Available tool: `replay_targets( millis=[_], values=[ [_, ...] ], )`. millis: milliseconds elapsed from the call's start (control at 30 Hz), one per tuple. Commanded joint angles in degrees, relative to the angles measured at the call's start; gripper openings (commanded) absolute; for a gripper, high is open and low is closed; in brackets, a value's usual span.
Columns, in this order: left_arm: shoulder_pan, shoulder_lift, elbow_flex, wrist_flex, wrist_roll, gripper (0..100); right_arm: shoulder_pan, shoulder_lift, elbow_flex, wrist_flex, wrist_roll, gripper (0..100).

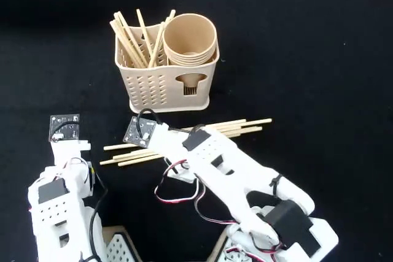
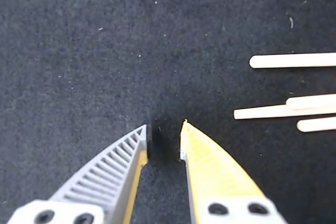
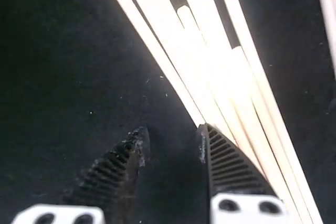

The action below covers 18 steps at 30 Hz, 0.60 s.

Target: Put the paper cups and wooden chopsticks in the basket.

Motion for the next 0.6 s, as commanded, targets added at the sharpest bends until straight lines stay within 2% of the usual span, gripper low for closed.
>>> replay_targets(
  millis=[0,167,233,433,567],
  values=[
    [0.04,0.35,0.04,-0.79,-0.35,12,-0.79,0.75,-1.27,2.02,2.99,16.0],
    [0.04,0.35,0.04,-0.79,-0.35,12,-0.70,0.75,-1.36,4.48,3.34,3.5],
    [0.04,0.35,0.04,-0.79,-0.35,12,-0.53,0.75,-1.36,4.57,3.16,2.8],
    [0.04,0.35,0.04,-0.79,-0.35,12,-0.53,0.66,-4.09,5.10,2.81,12.9],
    [0.04,0.35,0.04,-0.79,-0.35,12,-0.53,0.66,-9.54,9.23,2.81,21.4]
  ],
)
